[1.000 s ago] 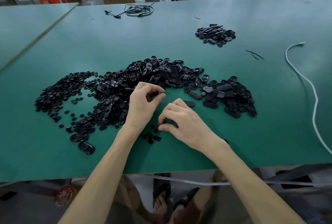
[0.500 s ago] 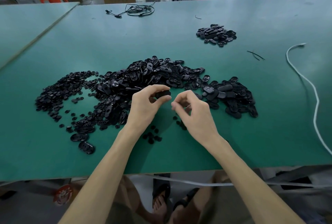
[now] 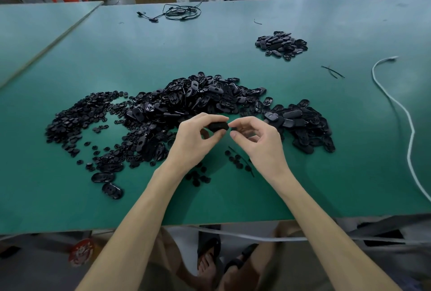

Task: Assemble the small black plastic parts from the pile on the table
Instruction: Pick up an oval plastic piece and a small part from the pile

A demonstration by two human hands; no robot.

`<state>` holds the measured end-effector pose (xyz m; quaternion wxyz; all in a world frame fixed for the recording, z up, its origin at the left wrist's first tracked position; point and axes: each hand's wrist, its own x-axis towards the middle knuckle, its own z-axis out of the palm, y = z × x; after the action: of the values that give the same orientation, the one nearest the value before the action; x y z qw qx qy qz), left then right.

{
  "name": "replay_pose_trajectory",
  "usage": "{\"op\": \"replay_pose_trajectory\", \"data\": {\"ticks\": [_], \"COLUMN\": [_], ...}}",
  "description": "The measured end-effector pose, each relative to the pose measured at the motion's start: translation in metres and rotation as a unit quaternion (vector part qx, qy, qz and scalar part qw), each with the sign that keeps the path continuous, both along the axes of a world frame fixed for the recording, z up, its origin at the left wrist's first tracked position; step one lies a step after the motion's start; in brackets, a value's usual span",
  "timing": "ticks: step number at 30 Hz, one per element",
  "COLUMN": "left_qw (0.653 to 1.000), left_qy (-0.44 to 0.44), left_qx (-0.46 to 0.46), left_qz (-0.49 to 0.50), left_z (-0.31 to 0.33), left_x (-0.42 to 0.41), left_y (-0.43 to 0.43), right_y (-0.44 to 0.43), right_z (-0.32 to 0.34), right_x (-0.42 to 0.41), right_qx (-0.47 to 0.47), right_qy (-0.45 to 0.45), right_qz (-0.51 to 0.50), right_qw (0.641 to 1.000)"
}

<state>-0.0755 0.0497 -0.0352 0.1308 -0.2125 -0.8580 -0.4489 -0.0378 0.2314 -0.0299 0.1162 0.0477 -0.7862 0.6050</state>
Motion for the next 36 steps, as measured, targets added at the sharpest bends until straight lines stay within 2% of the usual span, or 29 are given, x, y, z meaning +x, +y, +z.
{"op": "replay_pose_trajectory", "data": {"ticks": [5, 19, 29, 36], "left_qw": [1.0, 0.99, 0.969, 0.962], "left_qy": [0.008, -0.103, -0.136, -0.152], "left_qx": [0.012, 0.093, 0.19, 0.206], "left_qz": [-0.013, -0.037, -0.081, -0.09], "left_z": [-0.0007, 0.0, 0.0016, 0.0005], "left_x": [-0.0001, 0.0009, -0.0027, -0.0017], "left_y": [0.0001, 0.001, -0.0002, 0.002], "right_y": [-0.0004, 0.0022, 0.0032, 0.003], "right_z": [0.0001, -0.0047, -0.0036, -0.0044], "right_x": [-0.0003, -0.0031, -0.0015, -0.0006], "right_qx": [-0.003, -0.022, -0.042, -0.054], "right_qy": [-0.004, -0.017, -0.009, 0.007], "right_qz": [-0.009, -0.02, -0.021, -0.046], "right_qw": [1.0, 0.999, 0.999, 0.997]}}
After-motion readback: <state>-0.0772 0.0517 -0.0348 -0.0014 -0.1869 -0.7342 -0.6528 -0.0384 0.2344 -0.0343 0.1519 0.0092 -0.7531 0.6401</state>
